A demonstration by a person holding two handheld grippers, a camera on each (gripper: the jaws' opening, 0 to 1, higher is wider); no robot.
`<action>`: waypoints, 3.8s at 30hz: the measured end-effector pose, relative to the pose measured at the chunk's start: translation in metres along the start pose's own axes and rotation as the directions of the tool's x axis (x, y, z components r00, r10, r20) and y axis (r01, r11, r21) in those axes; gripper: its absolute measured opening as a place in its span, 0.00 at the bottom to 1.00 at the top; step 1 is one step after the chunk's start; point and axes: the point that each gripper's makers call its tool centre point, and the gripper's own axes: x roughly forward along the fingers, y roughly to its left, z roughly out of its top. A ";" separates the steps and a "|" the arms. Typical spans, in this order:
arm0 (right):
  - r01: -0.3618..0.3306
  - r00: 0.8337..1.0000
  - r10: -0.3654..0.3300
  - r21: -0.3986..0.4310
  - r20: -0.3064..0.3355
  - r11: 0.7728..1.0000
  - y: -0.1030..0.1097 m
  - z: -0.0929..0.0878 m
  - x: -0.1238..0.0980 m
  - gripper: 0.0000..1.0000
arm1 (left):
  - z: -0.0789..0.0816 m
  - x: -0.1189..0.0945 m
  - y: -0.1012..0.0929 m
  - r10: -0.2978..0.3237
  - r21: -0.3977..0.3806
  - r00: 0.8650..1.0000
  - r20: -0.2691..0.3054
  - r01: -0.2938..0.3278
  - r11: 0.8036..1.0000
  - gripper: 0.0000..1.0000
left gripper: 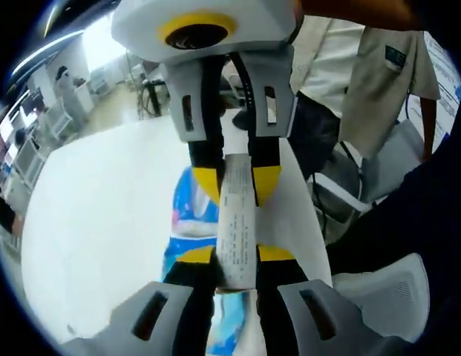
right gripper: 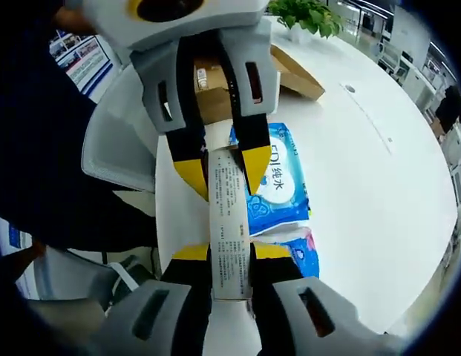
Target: Operate the shoe box by opening the lid, removing the specified soft item, and placing it in the target area until the item is outside and the box remains undamaged.
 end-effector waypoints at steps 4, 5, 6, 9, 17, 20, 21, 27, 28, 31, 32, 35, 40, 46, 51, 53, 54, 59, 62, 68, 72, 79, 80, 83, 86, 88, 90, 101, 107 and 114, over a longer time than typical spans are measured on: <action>-0.002 1.000 0.002 0.000 -0.004 1.000 -0.004 -0.008 -0.003 0.17 | 0.007 0.007 0.004 -0.001 0.003 1.000 0.004 0.001 1.000 0.17; -0.001 1.000 0.001 0.000 -0.007 1.000 -0.006 -0.011 -0.005 0.17 | 0.009 0.009 0.005 0.000 0.003 1.000 0.004 0.000 1.000 0.17; -0.002 1.000 0.002 0.000 -0.008 1.000 -0.007 -0.012 -0.006 0.17 | 0.011 0.011 0.006 -0.001 0.001 1.000 0.008 0.001 1.000 0.17; -0.005 1.000 0.005 0.005 -0.008 1.000 -0.011 -0.019 -0.008 0.17 | 0.016 0.015 0.009 -0.007 -0.001 1.000 0.012 0.007 1.000 0.17; -0.006 1.000 0.006 0.016 -0.009 1.000 -0.023 -0.032 -0.012 0.17 | 0.026 0.027 0.020 -0.022 0.000 1.000 0.022 0.022 1.000 0.17; -0.007 1.000 0.008 0.019 -0.011 1.000 -0.027 -0.035 -0.013 0.17 | 0.028 0.031 0.025 -0.030 0.002 0.999 0.021 0.030 1.000 0.17; -0.008 1.000 0.008 0.021 -0.010 1.000 -0.031 -0.036 -0.013 0.17 | 0.029 0.031 0.026 -0.030 0.004 0.999 0.020 0.029 1.000 0.17; -0.010 1.000 0.011 0.020 -0.017 1.000 -0.042 -0.042 -0.015 0.17 | 0.034 0.039 0.037 -0.028 -0.009 0.999 0.021 0.029 1.000 0.17; -0.012 1.000 0.012 0.018 -0.020 1.000 -0.044 -0.044 -0.016 0.17 | 0.035 0.040 0.039 -0.026 -0.009 0.999 0.021 0.026 1.000 0.17; -0.015 1.000 0.015 0.016 -0.021 1.000 -0.050 -0.046 -0.018 0.17 | 0.037 0.042 0.046 -0.021 -0.015 0.999 0.029 0.021 1.000 0.17; -0.015 1.000 0.015 0.013 -0.021 1.000 -0.054 -0.046 -0.019 0.17 | 0.038 0.042 0.048 -0.020 -0.017 0.999 0.031 0.021 1.000 0.17; -0.014 1.000 0.014 0.011 -0.022 1.000 -0.061 -0.046 -0.020 0.17 | 0.040 0.043 0.057 -0.016 -0.018 0.999 0.029 0.017 1.000 0.17; -0.013 1.000 0.013 0.001 -0.028 1.000 -0.077 -0.046 -0.024 0.17 | 0.043 0.044 0.070 -0.008 -0.020 0.999 0.031 0.008 1.000 0.17; -0.014 0.999 0.014 -0.006 -0.031 1.000 -0.093 -0.046 -0.024 0.17 | 0.045 0.045 0.087 0.009 -0.028 0.999 0.035 -0.008 1.000 0.17; -0.023 0.999 0.022 -0.011 -0.042 1.000 -0.096 -0.044 -0.029 0.17 | 0.046 0.042 0.091 -0.002 -0.037 0.999 0.044 0.003 0.999 0.17; -0.023 0.999 0.022 -0.013 -0.044 1.000 -0.093 -0.042 -0.030 0.17 | 0.047 0.042 0.090 -0.004 -0.037 0.999 0.048 0.006 0.999 0.17; -0.028 0.999 0.028 -0.011 -0.045 1.000 -0.090 -0.042 -0.030 0.17 | 0.047 0.042 0.090 -0.008 -0.036 0.999 0.050 0.010 0.999 0.17; -0.032 0.999 0.032 -0.009 -0.044 0.999 -0.088 -0.039 -0.035 0.17 | 0.050 0.038 0.089 -0.007 -0.023 0.999 0.052 0.008 1.000 0.17; -0.029 0.999 0.028 -0.012 -0.044 1.000 -0.090 -0.035 -0.040 0.17 | 0.053 0.032 0.092 -0.001 -0.027 0.998 0.067 0.003 1.000 0.17; -0.021 0.998 0.019 -0.024 -0.058 0.999 -0.099 -0.032 -0.044 0.17 | 0.054 0.031 0.103 0.018 -0.035 0.997 0.071 -0.015 0.999 0.17; -0.021 0.998 0.019 -0.028 -0.061 0.999 -0.105 -0.032 -0.043 0.17 | 0.053 0.033 0.108 0.028 -0.043 0.997 0.072 -0.025 0.999 0.17; -0.024 0.997 0.021 -0.034 -0.070 0.999 -0.117 -0.036 -0.036 0.17 | 0.051 0.039 0.117 0.037 -0.051 0.997 0.060 -0.034 0.998 0.17; -0.022 0.997 0.020 -0.035 -0.069 0.999 -0.119 -0.038 -0.034 0.17 | 0.050 0.041 0.118 0.041 -0.050 0.997 0.059 -0.038 0.998 0.17; -0.028 0.997 0.026 -0.034 -0.071 0.999 -0.124 -0.041 -0.030 0.17 | 0.048 0.047 0.123 0.044 -0.051 0.998 0.053 -0.041 0.998 0.17; -0.028 0.997 0.025 -0.043 -0.078 0.999 -0.130 -0.043 -0.026 0.17 | 0.046 0.051 0.126 0.047 -0.061 0.997 0.054 -0.043 0.997 0.18; -0.029 0.997 0.026 -0.044 -0.079 0.999 -0.134 -0.044 -0.023 0.17 | 0.044 0.054 0.130 0.052 -0.065 0.997 0.053 -0.049 0.997 0.18; -0.033 0.996 0.029 -0.051 -0.080 0.998 -0.138 -0.045 -0.019 0.17 | 0.041 0.057 0.132 0.056 -0.071 0.997 0.047 -0.053 0.996 0.18; -0.056 0.994 0.050 -0.064 -0.093 0.996 -0.145 -0.058 0.004 0.17 | 0.024 0.080 0.136 0.059 -0.098 0.998 0.036 -0.055 0.994 0.18; -0.058 0.994 0.053 -0.059 -0.092 0.997 -0.146 -0.063 0.012 0.17 | 0.020 0.086 0.135 0.063 -0.103 0.997 0.034 -0.059 0.993 0.18; -0.066 0.994 0.062 -0.046 -0.091 0.997 -0.143 -0.069 0.018 0.17 | 0.017 0.092 0.131 0.050 -0.108 0.998 0.031 -0.046 0.993 0.18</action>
